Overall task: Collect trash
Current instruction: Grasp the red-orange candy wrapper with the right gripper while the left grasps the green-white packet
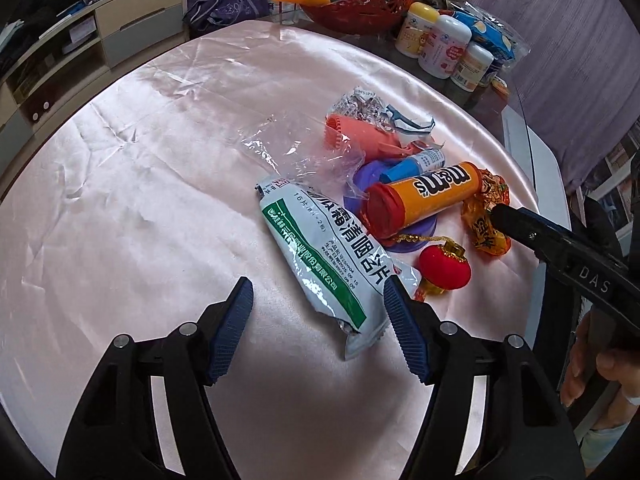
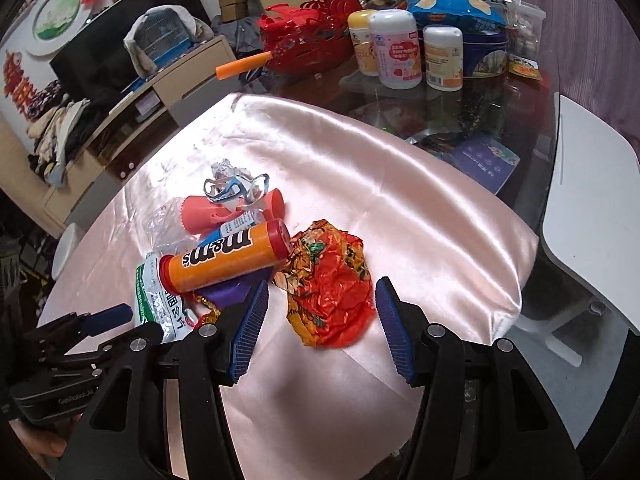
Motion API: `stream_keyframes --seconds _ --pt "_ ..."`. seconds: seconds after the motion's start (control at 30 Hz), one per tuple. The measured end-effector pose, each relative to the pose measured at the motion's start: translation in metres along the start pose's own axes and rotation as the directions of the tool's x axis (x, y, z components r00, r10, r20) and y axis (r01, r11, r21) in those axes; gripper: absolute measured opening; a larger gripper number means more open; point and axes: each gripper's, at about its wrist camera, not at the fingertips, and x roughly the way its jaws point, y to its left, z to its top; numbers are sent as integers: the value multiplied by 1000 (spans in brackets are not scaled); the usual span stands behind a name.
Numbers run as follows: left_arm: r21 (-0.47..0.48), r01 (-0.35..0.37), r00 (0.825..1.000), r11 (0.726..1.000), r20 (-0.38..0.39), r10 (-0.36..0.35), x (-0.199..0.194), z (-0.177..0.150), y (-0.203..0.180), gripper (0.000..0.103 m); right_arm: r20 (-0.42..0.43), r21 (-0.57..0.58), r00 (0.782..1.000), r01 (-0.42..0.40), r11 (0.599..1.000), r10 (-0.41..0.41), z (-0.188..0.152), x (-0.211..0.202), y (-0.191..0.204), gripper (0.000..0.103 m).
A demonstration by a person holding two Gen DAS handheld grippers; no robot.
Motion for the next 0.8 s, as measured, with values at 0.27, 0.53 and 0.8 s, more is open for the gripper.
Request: stream_keyframes --seconds 0.27,0.53,0.8 --pt "15 48 999 999 -9 -48 13 8 -7 27 -27 -21 999 20 1000 -21 2 24 1 35" --pt "26 26 999 999 32 -26 -3 5 -3 6 -3 -20 1000 14 1000 -14 -1 10 -4 14" --pt "28 5 998 1000 66 -7 -34 -7 2 0 18 -25 1000 17 1000 -16 -13 -19 -2 14"
